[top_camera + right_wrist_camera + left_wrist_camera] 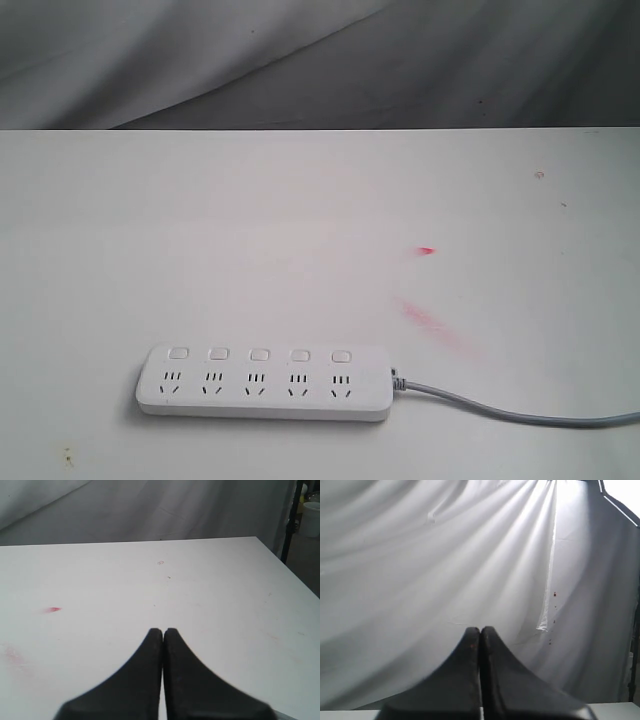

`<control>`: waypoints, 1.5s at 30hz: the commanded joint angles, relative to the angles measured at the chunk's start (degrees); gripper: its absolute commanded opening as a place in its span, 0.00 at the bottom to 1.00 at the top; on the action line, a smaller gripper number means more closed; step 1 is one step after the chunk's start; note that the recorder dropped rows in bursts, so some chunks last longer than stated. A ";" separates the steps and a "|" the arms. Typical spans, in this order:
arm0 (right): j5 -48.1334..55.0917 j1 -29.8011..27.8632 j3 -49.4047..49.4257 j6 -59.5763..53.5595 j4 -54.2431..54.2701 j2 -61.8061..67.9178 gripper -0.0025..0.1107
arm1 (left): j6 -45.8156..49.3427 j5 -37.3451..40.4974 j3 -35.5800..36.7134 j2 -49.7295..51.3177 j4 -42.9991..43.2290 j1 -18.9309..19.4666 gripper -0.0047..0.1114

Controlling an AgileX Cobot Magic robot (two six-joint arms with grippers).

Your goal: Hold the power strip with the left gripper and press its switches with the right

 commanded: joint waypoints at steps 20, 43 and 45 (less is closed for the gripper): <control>-0.27 -0.46 0.22 -0.04 -0.42 -0.36 0.02 | -8.56 5.13 2.45 -0.14 6.21 -0.29 0.04; -0.27 -0.46 0.22 -0.04 -0.42 -0.36 0.02 | -5.89 -19.48 34.83 -4.95 7.65 -4.57 0.04; -0.27 -0.46 0.22 -0.04 -0.42 -0.36 0.02 | -5.89 -19.48 36.11 -6.20 9.25 -6.69 0.04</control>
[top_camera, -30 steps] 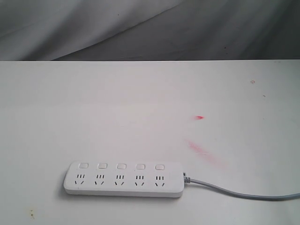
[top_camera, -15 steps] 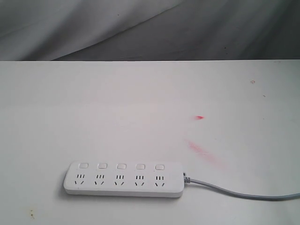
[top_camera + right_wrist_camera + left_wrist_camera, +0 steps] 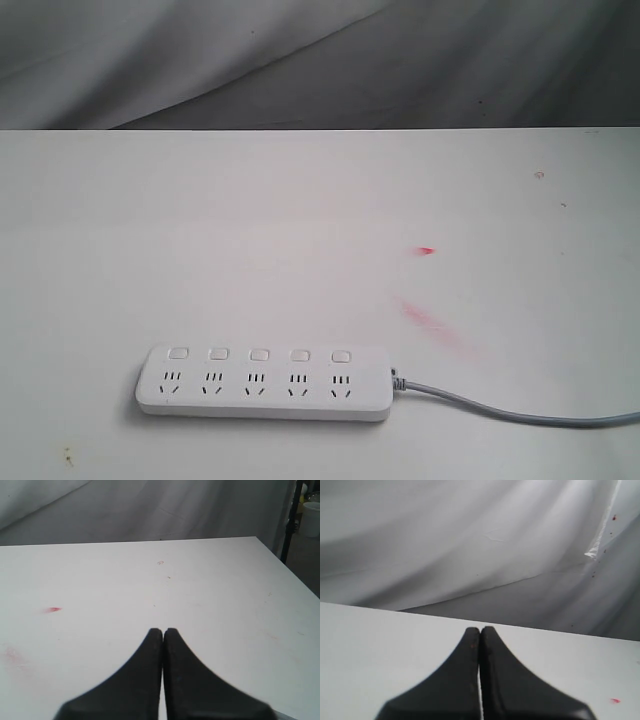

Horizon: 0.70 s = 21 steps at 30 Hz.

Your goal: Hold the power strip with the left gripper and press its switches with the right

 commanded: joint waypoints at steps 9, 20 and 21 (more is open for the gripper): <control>-0.27 -0.46 0.22 -0.04 -0.42 -0.36 0.02 | 0.00 -1.65 8.73 -2.56 4.22 -4.34 0.04; -0.27 -0.46 0.22 -0.04 -0.42 -0.36 0.02 | 0.00 -5.42 13.25 -2.56 4.16 -4.34 0.04; -0.27 -0.46 0.22 -0.04 -0.42 -0.36 0.02 | -0.09 -6.10 14.14 -2.56 4.61 -4.34 0.04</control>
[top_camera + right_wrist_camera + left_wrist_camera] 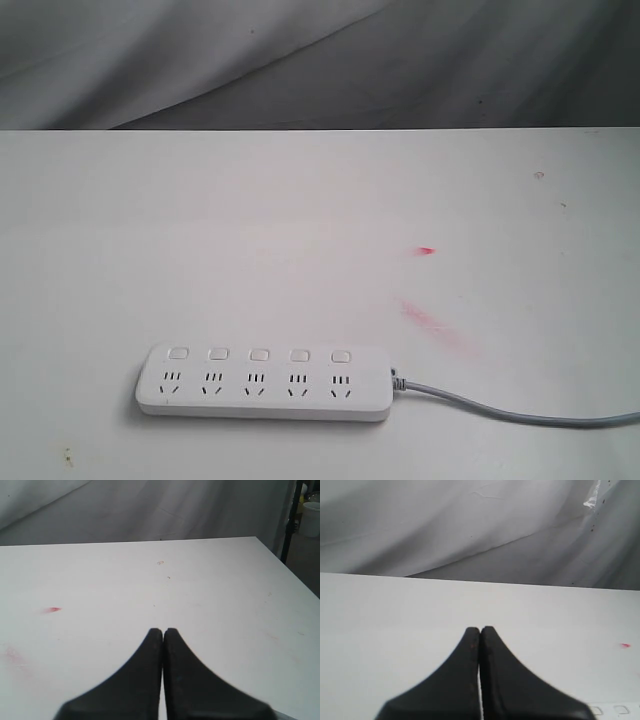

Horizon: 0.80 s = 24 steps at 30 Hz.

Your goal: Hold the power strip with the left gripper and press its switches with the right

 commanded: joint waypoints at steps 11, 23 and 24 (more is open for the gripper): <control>-0.27 -0.46 0.22 0.05 -0.42 -0.36 0.02 | -3.26 -2.39 4.75 -0.17 6.19 -0.31 0.04; -0.27 -0.46 0.22 0.05 -0.42 -0.36 0.02 | -3.26 -2.23 4.75 -0.17 6.19 -0.31 0.04; -0.27 -0.46 0.22 0.05 -0.42 -0.36 0.02 | -3.26 -2.23 4.75 -0.17 6.19 -0.31 0.04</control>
